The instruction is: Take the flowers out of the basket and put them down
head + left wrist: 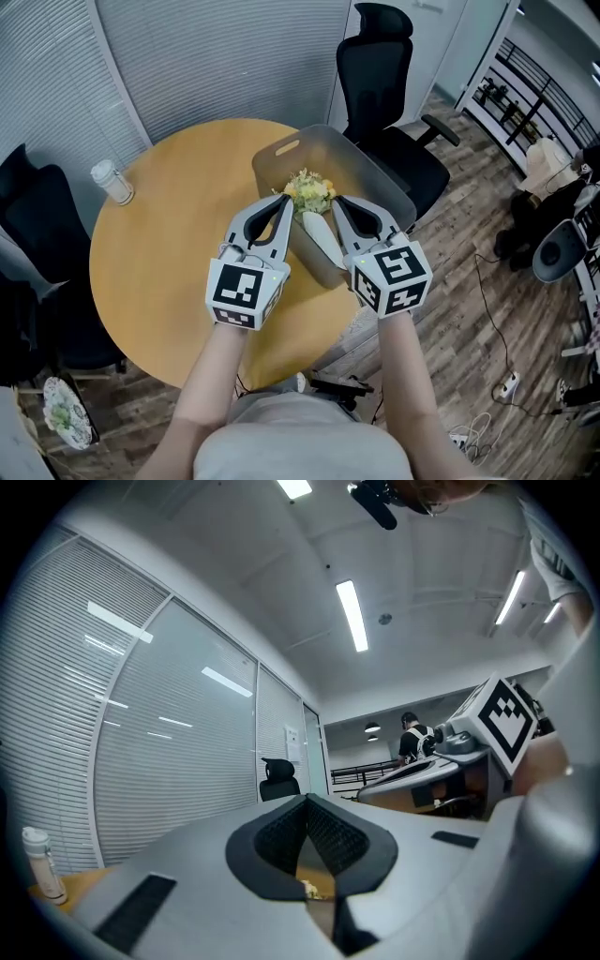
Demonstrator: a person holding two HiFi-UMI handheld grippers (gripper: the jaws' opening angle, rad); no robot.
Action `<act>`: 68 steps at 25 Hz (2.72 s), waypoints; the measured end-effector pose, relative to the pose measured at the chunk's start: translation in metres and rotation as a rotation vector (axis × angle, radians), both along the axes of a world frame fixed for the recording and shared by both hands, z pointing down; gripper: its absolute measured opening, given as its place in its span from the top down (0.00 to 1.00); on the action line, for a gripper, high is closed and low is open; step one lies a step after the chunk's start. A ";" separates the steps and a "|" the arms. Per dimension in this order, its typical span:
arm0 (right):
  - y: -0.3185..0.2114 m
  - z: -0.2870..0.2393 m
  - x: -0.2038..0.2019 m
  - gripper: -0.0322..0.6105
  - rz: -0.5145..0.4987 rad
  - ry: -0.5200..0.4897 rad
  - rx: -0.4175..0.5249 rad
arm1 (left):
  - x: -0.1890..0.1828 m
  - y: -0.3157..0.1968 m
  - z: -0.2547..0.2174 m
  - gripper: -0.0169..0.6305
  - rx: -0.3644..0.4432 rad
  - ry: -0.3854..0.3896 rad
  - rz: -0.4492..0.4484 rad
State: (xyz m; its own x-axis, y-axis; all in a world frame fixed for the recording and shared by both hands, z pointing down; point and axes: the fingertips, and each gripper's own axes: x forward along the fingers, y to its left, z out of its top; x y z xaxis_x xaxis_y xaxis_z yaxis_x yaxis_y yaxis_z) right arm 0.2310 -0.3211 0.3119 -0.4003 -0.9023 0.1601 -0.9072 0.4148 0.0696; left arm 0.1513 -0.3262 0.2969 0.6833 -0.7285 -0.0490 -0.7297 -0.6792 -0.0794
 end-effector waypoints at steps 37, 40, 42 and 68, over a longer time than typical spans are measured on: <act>-0.106 0.175 0.006 0.46 -0.139 0.009 -0.763 | 0.024 -0.129 0.026 0.97 -0.032 -0.014 0.043; -0.104 0.197 0.008 0.41 -0.123 0.028 -0.843 | 0.024 -0.131 0.029 0.97 -0.035 -0.017 0.051; -0.099 0.210 0.009 0.40 -0.112 0.054 -0.889 | 0.023 -0.131 0.032 0.97 -0.038 -0.018 0.055; -0.061 0.306 0.027 0.47 -0.013 0.298 -1.225 | 0.016 -0.139 0.047 0.97 -0.075 0.046 0.056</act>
